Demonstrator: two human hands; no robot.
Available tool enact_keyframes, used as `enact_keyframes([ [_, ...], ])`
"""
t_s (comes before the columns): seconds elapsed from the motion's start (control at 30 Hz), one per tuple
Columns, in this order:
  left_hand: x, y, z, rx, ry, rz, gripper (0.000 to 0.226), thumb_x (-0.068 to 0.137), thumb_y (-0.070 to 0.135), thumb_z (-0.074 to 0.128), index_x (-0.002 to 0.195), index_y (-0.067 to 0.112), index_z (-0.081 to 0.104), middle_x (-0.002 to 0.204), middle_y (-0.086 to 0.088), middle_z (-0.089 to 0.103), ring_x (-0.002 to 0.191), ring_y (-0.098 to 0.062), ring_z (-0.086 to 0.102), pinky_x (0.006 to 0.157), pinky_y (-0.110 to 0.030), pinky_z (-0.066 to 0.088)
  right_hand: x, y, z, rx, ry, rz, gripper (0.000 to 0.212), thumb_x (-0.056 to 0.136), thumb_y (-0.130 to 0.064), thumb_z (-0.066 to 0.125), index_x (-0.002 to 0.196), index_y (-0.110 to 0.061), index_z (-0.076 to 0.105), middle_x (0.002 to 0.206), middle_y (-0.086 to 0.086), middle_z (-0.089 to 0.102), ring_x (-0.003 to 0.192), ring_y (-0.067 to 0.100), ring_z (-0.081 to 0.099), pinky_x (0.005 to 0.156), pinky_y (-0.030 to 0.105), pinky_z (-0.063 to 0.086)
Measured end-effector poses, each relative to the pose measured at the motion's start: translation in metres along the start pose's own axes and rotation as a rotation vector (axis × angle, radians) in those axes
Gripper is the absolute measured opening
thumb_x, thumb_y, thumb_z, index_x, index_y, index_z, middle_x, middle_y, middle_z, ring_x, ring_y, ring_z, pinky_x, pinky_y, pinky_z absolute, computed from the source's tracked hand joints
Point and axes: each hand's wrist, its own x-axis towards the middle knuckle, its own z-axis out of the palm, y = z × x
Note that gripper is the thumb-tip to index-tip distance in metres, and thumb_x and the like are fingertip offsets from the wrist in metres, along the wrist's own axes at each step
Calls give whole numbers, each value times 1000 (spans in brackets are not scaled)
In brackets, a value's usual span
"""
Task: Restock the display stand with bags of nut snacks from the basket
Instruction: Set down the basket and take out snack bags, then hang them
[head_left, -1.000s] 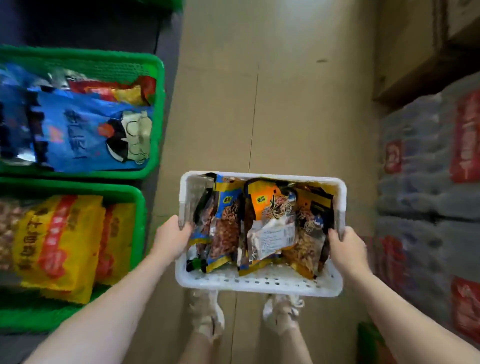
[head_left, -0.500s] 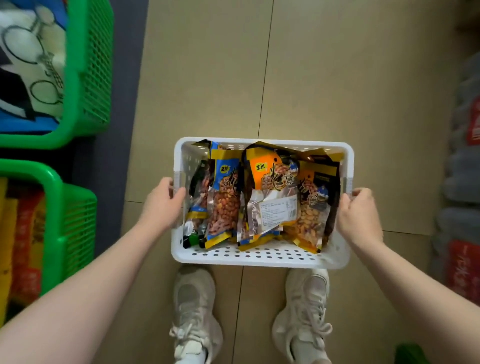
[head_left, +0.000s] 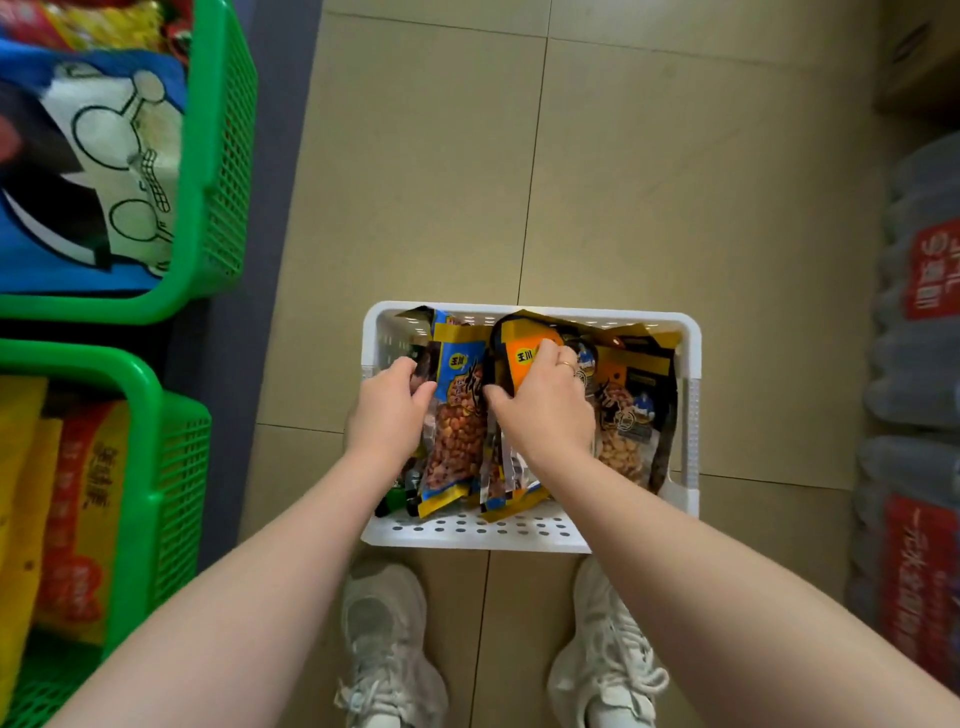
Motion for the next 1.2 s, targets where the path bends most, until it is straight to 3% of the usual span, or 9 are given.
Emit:
enact_keyframes([
  [0.1,4,-4,-5,-26,0,-19,21,88,24,56,73,13,48,81,-6,62,76,-28,55,67,-35,45,1,9,-7,112,105,21,27,93,-20,41,117,-7,41,121,11,49,91,29,55,65,36,44],
  [0.2,-7,-5,-15,-4,7,0,29,89,25,55,63,16,45,73,-10,62,70,-31,56,61,-35,45,-1,35,-21,271,135,108,16,97,-13,31,97,-10,47,95,8,57,68,18,49,55,30,34],
  [0.43,-59,37,-94,146,116,135,25,93,25,47,74,9,45,73,-12,55,70,-34,53,54,-31,27,-52,50,-100,517,126,163,26,98,-18,38,91,-6,60,87,9,61,81,25,51,69,32,35],
  [0.67,-175,112,-259,196,233,255,20,92,25,49,79,9,53,82,-11,63,76,-36,60,55,-36,39,-169,-31,-270,645,115,-10,23,96,-18,42,84,-13,60,85,5,63,80,23,53,64,31,38],
  [0.77,-240,150,-339,129,375,271,20,93,24,47,82,11,58,83,-8,63,79,-33,60,57,-35,39,-222,-70,-343,744,83,-61,22,91,-23,45,80,-14,62,88,8,69,88,30,62,82,42,51],
  [0.87,-305,182,-415,49,588,292,23,91,26,45,78,11,58,71,-10,65,67,-34,62,55,-35,44,-269,-120,-415,863,9,-158,21,81,-27,46,73,-20,63,87,11,70,88,35,66,84,54,54],
  [0.97,-370,205,-482,46,855,227,24,86,25,47,82,7,62,63,-20,66,59,-39,63,60,-42,50,-334,-181,-481,1019,-90,-338,24,86,-10,44,67,-13,59,80,20,62,71,29,61,68,46,52],
  [1.07,-443,216,-541,-109,1086,135,23,91,25,51,86,5,61,60,-20,60,63,-41,62,55,-40,40,-402,-234,-527,1073,-190,-553,27,88,-1,43,67,-11,57,65,15,61,52,20,59,53,28,51],
  [1.2,-548,202,-600,-167,1340,78,37,86,39,40,83,7,58,58,-18,57,56,-35,55,54,-45,42,-497,-296,-555,1058,-365,-790,29,90,-3,46,63,-9,53,66,13,56,45,18,53,51,26,45],
])
